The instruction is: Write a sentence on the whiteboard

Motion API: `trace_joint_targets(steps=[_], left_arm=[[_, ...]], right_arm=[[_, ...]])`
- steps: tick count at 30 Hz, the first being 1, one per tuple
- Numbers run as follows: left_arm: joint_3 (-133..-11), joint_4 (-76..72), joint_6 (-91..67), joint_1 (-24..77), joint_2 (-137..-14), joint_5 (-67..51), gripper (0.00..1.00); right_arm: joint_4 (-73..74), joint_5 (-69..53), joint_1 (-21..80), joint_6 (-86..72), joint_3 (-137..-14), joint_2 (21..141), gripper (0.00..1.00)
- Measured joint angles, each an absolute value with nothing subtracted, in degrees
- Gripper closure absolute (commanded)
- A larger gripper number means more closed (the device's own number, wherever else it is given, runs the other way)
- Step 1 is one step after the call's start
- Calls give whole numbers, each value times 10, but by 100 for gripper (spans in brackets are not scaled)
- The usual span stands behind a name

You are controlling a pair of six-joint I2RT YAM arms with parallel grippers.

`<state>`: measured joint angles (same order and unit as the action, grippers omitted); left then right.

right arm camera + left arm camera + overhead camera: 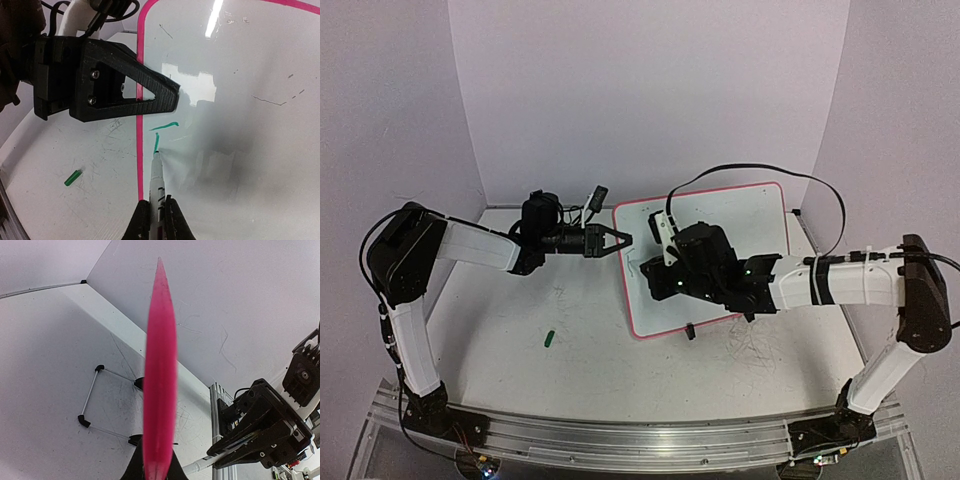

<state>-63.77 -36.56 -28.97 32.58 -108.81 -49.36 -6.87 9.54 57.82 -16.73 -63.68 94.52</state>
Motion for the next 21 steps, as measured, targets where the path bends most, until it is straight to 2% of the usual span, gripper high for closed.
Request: trace_joint_targets(steps=[21], left_arm=[[-640,-363,-290,326,-1088,-494,100]], right_arm=[[-68,129,578,-170,-637,948,100]])
